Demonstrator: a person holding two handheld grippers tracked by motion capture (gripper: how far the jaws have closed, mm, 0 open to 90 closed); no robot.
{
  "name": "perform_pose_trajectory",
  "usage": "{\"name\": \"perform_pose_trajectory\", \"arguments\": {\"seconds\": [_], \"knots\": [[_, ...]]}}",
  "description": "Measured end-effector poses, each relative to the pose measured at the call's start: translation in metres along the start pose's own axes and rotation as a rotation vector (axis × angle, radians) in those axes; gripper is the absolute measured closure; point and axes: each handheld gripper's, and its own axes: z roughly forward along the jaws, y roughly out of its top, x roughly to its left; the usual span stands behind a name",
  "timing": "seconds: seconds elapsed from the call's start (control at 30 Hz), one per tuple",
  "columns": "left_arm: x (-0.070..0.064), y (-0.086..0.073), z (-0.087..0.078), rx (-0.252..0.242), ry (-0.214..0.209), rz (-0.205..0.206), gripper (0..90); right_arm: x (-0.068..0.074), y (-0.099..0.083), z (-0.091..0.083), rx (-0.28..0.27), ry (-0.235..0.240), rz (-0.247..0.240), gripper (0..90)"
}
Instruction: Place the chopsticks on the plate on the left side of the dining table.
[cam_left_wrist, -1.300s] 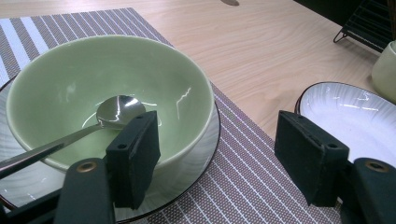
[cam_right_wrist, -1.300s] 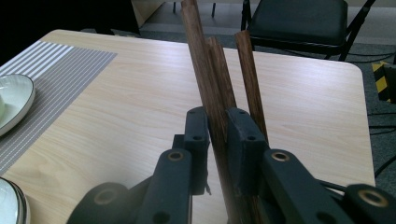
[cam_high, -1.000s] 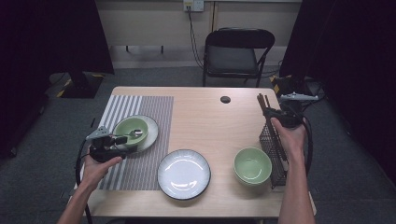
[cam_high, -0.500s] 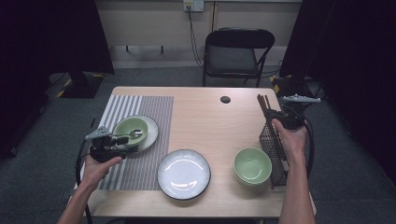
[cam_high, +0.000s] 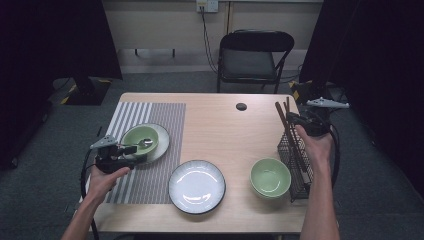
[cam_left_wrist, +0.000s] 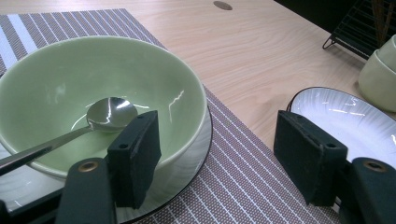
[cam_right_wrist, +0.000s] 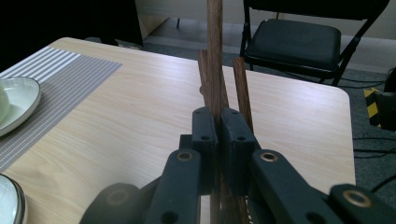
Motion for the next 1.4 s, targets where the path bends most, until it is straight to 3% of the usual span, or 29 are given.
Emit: {"name": "perform_pose_trajectory", "arguments": {"seconds": [0.37,0.6,0.93,1.13,1.4], "knots": [[-0.001,0.000,0.003,0.014,0.003,0.008,31.6,0.006,0.008,-0.009,-0.059,0.028,-0.029,85.4],[0.000,0.000,0.002,0.011,0.012,0.005,31.8,0.014,0.019,-0.017,-0.117,0.040,-0.077,85.6],[0.001,0.000,0.000,0.009,0.016,0.008,31.9,0.022,0.039,-0.019,-0.148,0.039,-0.111,85.7],[0.001,0.000,-0.002,0.004,0.014,0.000,32.0,0.030,0.054,-0.026,-0.210,0.038,-0.138,85.8],[0.002,0.001,-0.004,-0.001,0.018,-0.002,32.0,0.044,0.071,-0.022,-0.212,0.036,-0.173,85.8]]}}
